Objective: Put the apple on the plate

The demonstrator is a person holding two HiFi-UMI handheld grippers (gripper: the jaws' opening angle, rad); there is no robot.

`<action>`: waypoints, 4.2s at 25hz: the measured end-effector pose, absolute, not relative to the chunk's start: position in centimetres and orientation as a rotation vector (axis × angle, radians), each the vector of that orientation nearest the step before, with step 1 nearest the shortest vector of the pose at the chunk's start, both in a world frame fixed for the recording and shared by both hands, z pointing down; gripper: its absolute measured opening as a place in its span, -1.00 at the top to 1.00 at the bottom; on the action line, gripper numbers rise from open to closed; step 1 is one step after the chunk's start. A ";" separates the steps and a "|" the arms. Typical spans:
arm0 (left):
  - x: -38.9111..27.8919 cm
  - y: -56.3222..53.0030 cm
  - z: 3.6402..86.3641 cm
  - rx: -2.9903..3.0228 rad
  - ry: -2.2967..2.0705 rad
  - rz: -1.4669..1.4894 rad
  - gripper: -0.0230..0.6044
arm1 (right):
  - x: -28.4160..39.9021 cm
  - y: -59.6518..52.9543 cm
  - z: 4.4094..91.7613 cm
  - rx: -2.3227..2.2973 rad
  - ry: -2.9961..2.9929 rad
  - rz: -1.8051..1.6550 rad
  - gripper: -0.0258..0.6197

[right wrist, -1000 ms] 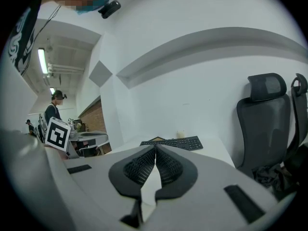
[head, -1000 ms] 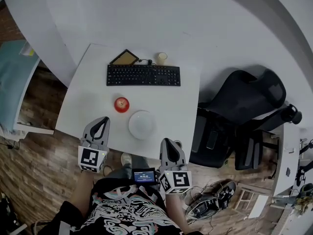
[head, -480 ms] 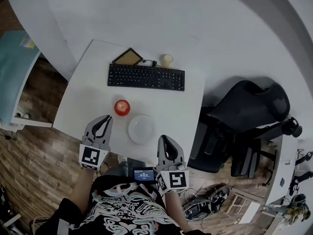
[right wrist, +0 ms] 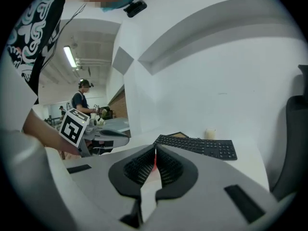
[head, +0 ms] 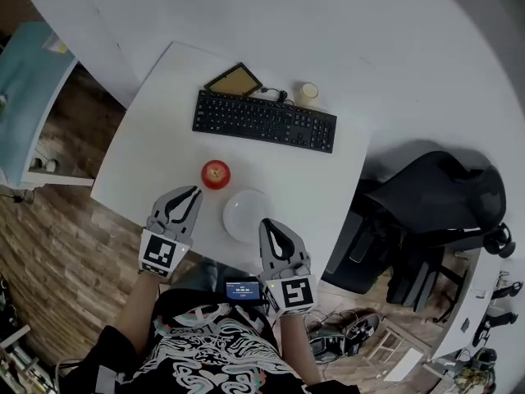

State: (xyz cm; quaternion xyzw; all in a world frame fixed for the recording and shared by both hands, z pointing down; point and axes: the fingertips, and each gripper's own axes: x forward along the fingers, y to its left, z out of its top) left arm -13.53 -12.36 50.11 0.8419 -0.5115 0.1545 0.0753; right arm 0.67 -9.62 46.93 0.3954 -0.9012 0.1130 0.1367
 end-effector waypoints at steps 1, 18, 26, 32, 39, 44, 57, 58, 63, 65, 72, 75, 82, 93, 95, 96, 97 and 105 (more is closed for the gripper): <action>-13.4 -12.3 50.5 2.518 -1.512 0.473 0.85 | 0.4 -9.9 47.4 1.106 -2.610 0.334 0.83; -13.0 -15.7 56.7 2.502 -1.302 0.570 0.09 | -3.9 -15.0 53.8 0.812 -2.559 0.410 0.82; -11.3 -17.8 59.4 2.568 -1.129 0.724 -0.23 | -4.3 -16.5 54.9 0.744 -2.562 0.441 0.82; -10.9 -18.7 60.6 2.560 -1.080 0.735 -0.28 | -4.0 -16.7 55.8 0.730 -2.548 0.475 0.82; -10.4 -19.0 62.1 2.544 -1.066 0.757 -0.30 | -3.5 -17.2 56.7 0.728 -2.541 0.493 0.82; -10.2 -19.5 62.8 2.547 -1.079 0.782 -0.29 | -2.9 -17.8 57.0 0.742 -2.535 0.496 0.83; -11.4 -20.5 62.5 2.502 -1.119 0.747 -0.29 | -2.8 -17.6 56.6 0.742 -2.535 0.544 0.83; -11.6 -20.6 62.2 2.497 -1.124 0.741 -0.29 | -2.8 -17.5 56.4 0.747 -2.536 0.546 0.83; -12.3 -21.1 61.0 2.504 -1.142 0.722 -0.29 | -2.5 -17.6 55.6 0.775 -2.543 0.526 0.83; -12.4 -21.1 60.3 2.512 -1.146 0.728 -0.29 | -2.4 -17.5 55.1 0.785 -2.547 0.515 0.83; -12.6 -20.6 57.3 2.549 -1.158 0.738 -0.29 | -1.9 -17.0 52.2 0.878 -2.553 0.473 0.83; -12.9 -20.5 55.8 2.559 -1.170 0.738 -0.29 | -1.5 -16.9 51.0 0.920 -2.559 0.450 0.83; -13.4 -19.9 52.6 2.591 -1.192 0.742 -0.29 | -0.6 -16.3 48.9 1.003 -2.563 0.408 0.83; -12.5 -18.8 50.7 2.637 -1.168 0.771 -0.29 | 0.0 -14.7 47.2 1.059 -2.594 0.407 0.83; -11.8 -18.6 50.7 2.652 -1.144 0.773 -0.29 | 0.3 -14.3 47.0 1.072 -2.602 0.403 0.83; -11.3 -18.4 50.7 2.661 -1.128 0.775 -0.29 | 0.5 -14.1 46.9 1.079 -2.601 0.399 0.83; -10.9 -18.2 50.7 2.670 -1.110 0.778 -0.29 | 0.7 -14.0 46.9 1.087 -2.599 0.396 0.83; -5.9 -16.5 51.2 2.754 -0.935 0.811 -0.29 | 3.5 -12.5 46.6 1.197 -2.563 0.419 0.83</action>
